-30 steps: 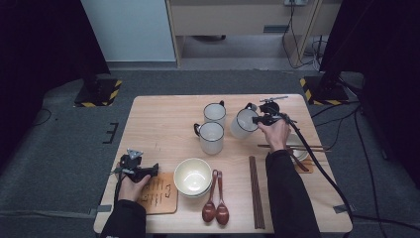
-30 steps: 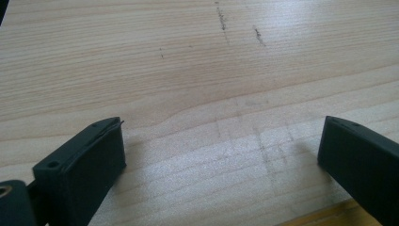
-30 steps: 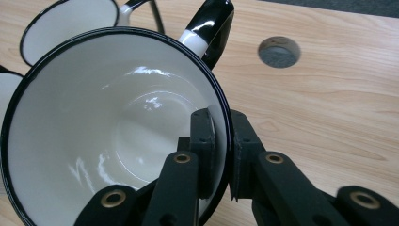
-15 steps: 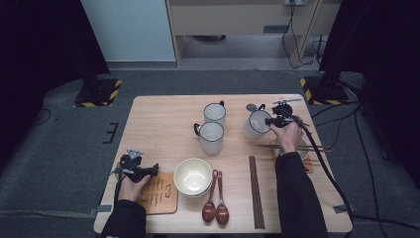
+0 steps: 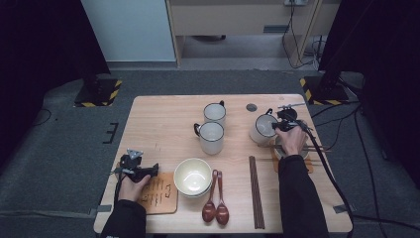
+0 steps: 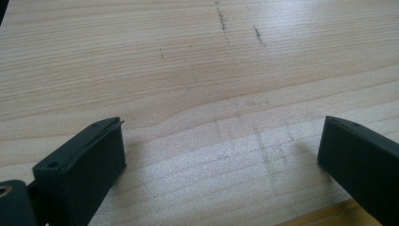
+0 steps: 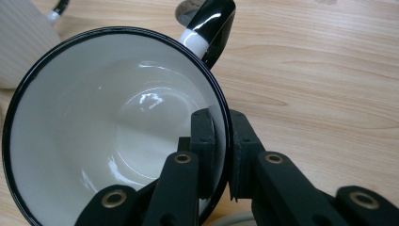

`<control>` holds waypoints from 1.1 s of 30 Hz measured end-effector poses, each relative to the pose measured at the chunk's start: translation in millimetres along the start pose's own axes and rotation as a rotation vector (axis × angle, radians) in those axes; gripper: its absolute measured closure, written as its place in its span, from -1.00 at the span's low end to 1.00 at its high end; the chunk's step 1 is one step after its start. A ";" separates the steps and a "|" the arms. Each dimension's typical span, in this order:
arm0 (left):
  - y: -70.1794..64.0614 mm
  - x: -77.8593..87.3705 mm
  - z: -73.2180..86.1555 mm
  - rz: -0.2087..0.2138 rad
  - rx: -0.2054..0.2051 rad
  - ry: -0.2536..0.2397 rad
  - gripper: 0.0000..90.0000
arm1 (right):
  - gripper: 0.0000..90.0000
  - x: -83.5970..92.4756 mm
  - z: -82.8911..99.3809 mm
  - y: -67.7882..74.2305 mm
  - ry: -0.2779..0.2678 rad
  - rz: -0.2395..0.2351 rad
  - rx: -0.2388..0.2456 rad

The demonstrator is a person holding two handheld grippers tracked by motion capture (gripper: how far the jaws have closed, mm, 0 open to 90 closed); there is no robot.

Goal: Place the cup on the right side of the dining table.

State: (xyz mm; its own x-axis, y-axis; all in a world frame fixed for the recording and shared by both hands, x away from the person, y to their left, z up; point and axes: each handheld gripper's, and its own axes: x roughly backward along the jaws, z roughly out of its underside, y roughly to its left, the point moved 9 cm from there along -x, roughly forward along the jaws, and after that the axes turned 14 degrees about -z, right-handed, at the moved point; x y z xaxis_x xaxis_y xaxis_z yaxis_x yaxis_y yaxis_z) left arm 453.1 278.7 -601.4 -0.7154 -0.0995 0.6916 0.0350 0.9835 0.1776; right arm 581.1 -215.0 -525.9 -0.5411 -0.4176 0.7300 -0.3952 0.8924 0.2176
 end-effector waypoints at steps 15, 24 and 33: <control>0.0 0.0 0.0 0.000 0.000 0.000 -0.99 | 0.83 1.0 -2.8 -1.6 0.011 0.027 0.023; 0.0 0.0 0.0 0.000 0.000 0.000 -0.99 | 0.76 -6.2 -10.4 -2.3 -0.064 0.056 0.057; 0.0 0.0 0.0 0.000 0.000 0.000 -0.99 | 0.43 -12.1 -12.8 -3.0 -0.088 0.063 0.095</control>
State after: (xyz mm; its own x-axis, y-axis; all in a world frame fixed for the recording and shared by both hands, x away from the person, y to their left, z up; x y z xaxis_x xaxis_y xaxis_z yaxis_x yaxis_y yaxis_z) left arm 453.1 278.7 -601.3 -0.7154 -0.0997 0.6916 0.0351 0.9834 0.1781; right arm 598.3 -210.4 -527.1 -0.6285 -0.3788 0.6794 -0.4246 0.8989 0.1084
